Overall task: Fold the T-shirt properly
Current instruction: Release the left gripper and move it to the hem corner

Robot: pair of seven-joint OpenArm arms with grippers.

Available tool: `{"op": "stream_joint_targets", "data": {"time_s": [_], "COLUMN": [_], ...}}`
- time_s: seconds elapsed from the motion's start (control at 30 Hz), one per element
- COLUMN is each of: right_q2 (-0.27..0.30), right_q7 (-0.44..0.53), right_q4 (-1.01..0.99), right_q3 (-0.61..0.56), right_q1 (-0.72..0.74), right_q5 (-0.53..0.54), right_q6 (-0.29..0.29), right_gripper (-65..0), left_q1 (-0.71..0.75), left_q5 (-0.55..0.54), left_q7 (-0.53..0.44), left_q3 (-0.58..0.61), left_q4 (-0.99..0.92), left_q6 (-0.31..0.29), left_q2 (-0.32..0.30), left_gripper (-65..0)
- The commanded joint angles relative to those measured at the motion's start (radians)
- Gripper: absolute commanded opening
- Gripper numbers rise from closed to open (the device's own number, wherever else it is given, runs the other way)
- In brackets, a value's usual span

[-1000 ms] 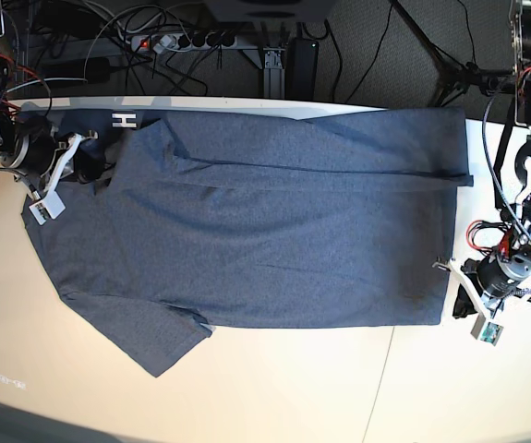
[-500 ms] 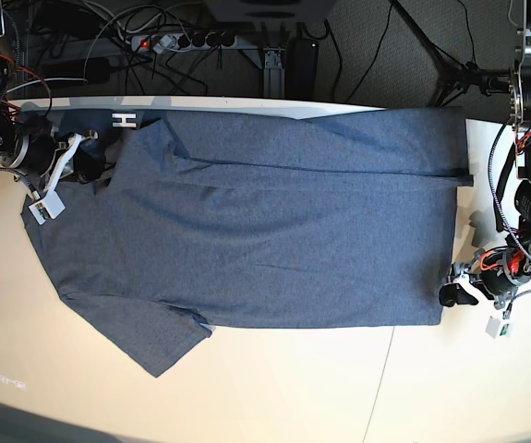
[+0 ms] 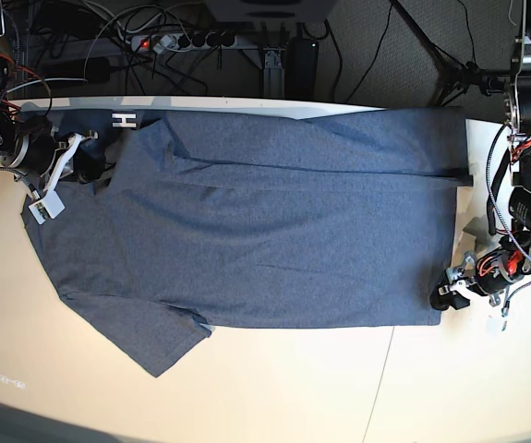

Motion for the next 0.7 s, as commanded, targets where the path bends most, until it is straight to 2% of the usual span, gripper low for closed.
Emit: {"op": "stream_joint_targets", "data": {"time_s": [0.0,0.2,0.5,0.57,0.67], "right_q2": [0.019,0.02,0.019,0.019,0.019], "right_q7": [-0.016,-0.02,-0.019,-0.019,-0.019], "right_q4": [0.003,0.003,0.003,0.003,0.003], "right_q3": [0.007,0.007,0.007,0.007,0.007], "right_q1": [0.004,0.005,0.005,0.005,0.005], "right_q5": [-0.025,-0.025,-0.025,-0.025,-0.025], "right_q6": [-0.011,-0.011,-0.011,-0.011,-0.011], "right_gripper": [-65.0,-65.0,-65.0,-65.0,-65.0], "left_q1": [-0.021,-0.021,-0.049,-0.061,-0.077], "left_q5": [0.007,0.035,0.034,0.034,0.034], "left_q7": [0.023,0.016,0.022,0.024,0.02], "left_q3": [0.0,0.0,0.0,0.0,0.0], "left_q4": [0.009,0.009,0.009,0.009,0.009], "left_q6": [-0.034,-0.047,-0.047,-0.047,-0.047], "left_q2": [-0.001,0.04,0.04,0.04,0.04], "left_gripper": [-28.8,-28.9,-30.6,-36.4,-51.2]}}
